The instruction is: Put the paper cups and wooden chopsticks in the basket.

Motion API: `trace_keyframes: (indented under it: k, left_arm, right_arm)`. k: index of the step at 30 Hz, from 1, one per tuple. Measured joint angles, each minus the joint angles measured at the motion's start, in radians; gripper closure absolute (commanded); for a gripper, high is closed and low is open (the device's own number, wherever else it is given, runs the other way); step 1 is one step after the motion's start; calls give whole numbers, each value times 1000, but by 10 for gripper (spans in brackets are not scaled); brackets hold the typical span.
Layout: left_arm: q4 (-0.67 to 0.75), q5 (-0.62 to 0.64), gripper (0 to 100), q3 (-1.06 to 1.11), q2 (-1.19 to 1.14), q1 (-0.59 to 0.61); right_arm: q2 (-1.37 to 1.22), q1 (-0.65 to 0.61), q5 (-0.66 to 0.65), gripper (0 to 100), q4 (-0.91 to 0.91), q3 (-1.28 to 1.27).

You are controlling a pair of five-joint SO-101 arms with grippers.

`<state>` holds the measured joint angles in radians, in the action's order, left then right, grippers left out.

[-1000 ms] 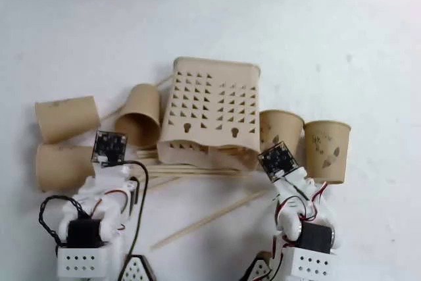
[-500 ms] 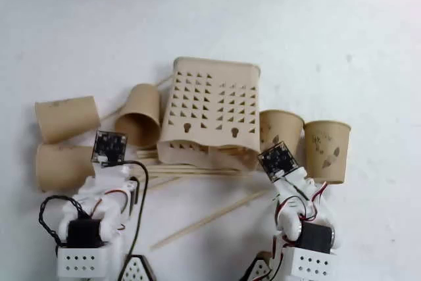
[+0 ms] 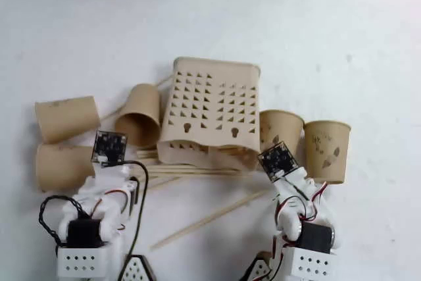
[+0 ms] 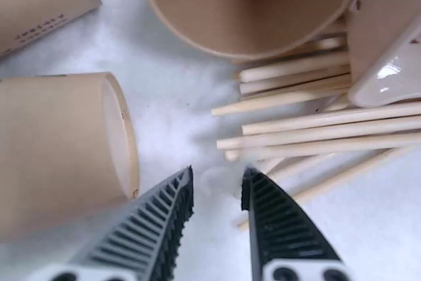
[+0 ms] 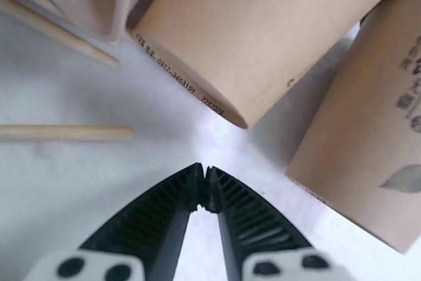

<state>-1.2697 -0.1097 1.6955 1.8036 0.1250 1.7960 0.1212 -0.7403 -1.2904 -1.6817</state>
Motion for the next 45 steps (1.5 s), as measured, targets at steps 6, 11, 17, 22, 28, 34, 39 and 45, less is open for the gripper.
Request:
trace_keyframes:
  k: [6,11,17,22,28,34,39,45]
  left_arm:
    - [0,0,865,0,0,0]
    - [0,0,865,0,0,0]
    - [0,0,865,0,0,0]
    - [0,0,865,0,0,0]
    - [0,0,865,0,0,0]
    - [0,0,865,0,0,0]
    - [0,0,865,0,0,0]
    - [0,0,865,0,0,0]
  right_arm:
    - [0,0,0,981,0,0]
    - [0,0,0,981,54,0]
    - [0,2,-51,981,132,71]
    - [5,0,-11,976,132,247]
    - [12,-54,25,848,127,318]
    - [12,-189,48,808,77,321]
    - [-37,-292,117,804,98,359]
    - [-319,-390,138,734,189,439]
